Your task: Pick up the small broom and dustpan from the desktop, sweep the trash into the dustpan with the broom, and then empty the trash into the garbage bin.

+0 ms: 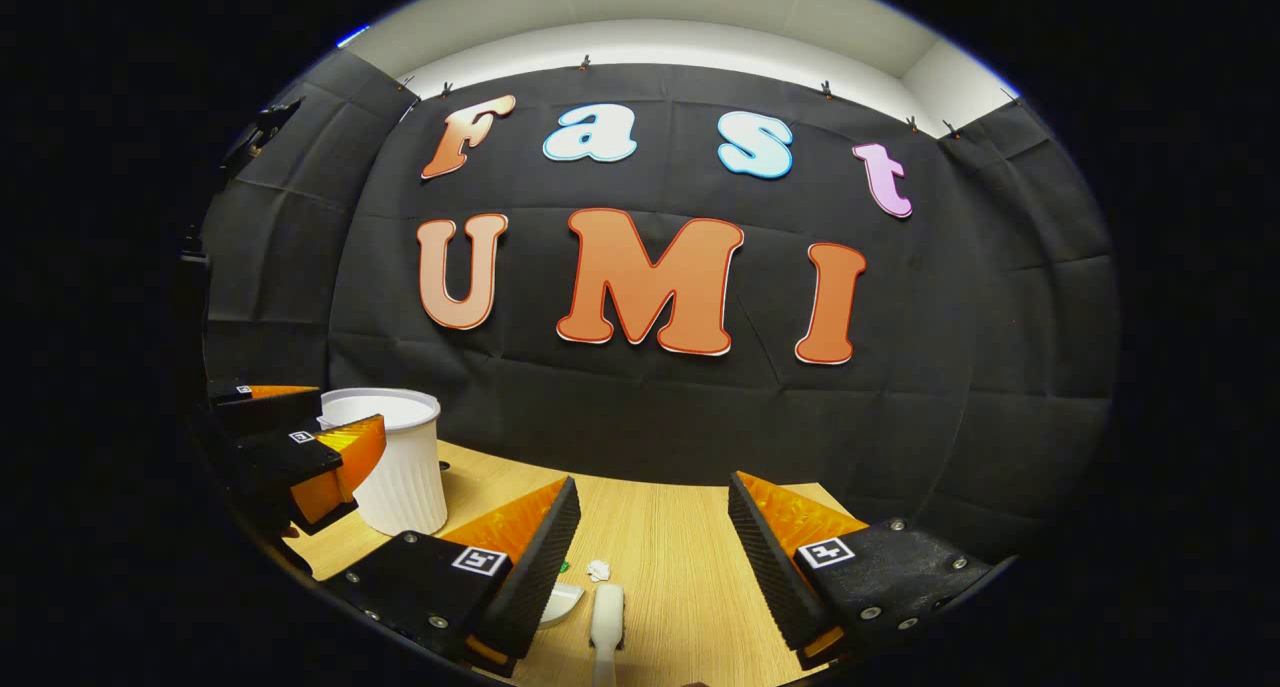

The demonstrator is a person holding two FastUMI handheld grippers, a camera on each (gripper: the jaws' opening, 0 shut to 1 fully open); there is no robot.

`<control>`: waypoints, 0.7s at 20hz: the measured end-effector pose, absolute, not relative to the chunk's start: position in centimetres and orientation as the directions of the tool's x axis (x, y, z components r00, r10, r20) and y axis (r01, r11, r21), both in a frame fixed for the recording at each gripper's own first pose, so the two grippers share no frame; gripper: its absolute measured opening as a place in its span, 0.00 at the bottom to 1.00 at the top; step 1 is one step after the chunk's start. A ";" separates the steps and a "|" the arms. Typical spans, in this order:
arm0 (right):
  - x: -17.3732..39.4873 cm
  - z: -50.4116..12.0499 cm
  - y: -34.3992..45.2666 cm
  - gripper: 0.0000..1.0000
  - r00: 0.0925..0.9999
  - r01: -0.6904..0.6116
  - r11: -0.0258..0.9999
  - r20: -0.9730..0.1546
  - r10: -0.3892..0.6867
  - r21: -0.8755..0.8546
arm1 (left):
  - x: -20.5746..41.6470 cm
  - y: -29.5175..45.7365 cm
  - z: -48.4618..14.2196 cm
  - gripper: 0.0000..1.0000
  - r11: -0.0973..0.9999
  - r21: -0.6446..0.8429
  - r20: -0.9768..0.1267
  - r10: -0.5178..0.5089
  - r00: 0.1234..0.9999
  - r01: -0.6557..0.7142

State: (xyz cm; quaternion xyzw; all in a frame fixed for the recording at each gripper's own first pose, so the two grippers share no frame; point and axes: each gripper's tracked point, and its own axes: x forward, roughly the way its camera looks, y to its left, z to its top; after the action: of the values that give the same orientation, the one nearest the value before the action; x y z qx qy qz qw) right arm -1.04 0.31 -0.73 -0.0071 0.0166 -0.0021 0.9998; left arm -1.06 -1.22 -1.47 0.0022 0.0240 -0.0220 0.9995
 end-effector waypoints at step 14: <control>-0.7 -0.4 0.6 0.90 1.000 0.005 1.000 -0.026 -0.005 -0.011 | -0.9 -0.2 -0.4 0.95 1.000 0.013 -0.011 -0.013 1.000 0.013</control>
State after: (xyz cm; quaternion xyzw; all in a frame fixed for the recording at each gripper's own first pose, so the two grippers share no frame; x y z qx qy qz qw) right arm -0.69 0.63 -0.36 -0.0055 0.0131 -0.0024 0.9999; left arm -0.91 -0.21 -0.40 0.0065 0.0054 -0.0066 0.9999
